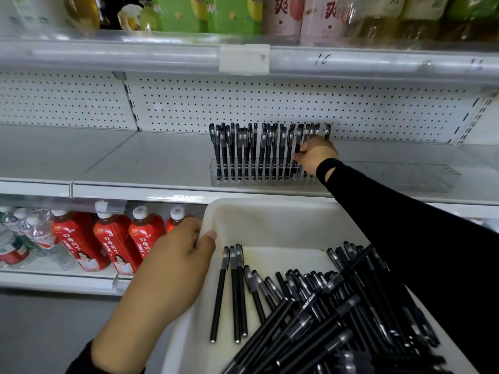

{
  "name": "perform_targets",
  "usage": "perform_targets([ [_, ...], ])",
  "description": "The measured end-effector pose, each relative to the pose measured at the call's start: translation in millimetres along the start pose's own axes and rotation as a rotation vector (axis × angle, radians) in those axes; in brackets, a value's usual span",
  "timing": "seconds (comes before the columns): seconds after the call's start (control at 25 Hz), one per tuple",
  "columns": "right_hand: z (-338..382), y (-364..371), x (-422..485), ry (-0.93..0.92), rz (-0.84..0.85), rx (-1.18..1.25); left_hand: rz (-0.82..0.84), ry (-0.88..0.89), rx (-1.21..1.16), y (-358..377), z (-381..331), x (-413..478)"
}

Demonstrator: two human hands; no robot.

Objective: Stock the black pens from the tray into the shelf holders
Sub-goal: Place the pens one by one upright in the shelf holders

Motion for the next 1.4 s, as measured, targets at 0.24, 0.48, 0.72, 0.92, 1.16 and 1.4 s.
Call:
perform_targets([
  [0.24, -5.1, -7.3, 9.0, 0.086, -0.009, 0.137, -0.027, 0.02, 0.01, -2.2, -2.5, 10.6],
  [0.48, -3.8, -3.6, 13.2, 0.098, 0.063, 0.095, -0.068, -0.001, -0.091, -3.7, -2.5, 24.3],
  [0.72, 0.8, -1.6, 13.7, 0.081, 0.066, -0.142, -0.13, -0.054, -0.066, -15.6, 14.1, 38.5],
  [0.92, 1.8, -1.5, 11.0, 0.052, 0.074, -0.24, -0.12, -0.049, -0.03, -15.3, 15.3, 44.1],
  [1.16, 37.1, -62.9, -22.3, -0.173, -0.158, -0.276, -0.082, -0.031, 0.067, -11.0, 10.4, 49.6],
  [1.4, 104.9, -27.7, -137.6, -0.583, 0.41, -0.076, -0.06, -0.024, 0.108, -6.2, 9.2, 47.9],
])
Point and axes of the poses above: each hand's wrist, its own x-axis towards the middle knuckle, its own y-axis out of the palm, z = x × y, the point moved 10 cm from there along x, towards the middle knuckle, and after that the axes turned 6 degrees about -z, right-handed, at the moved point
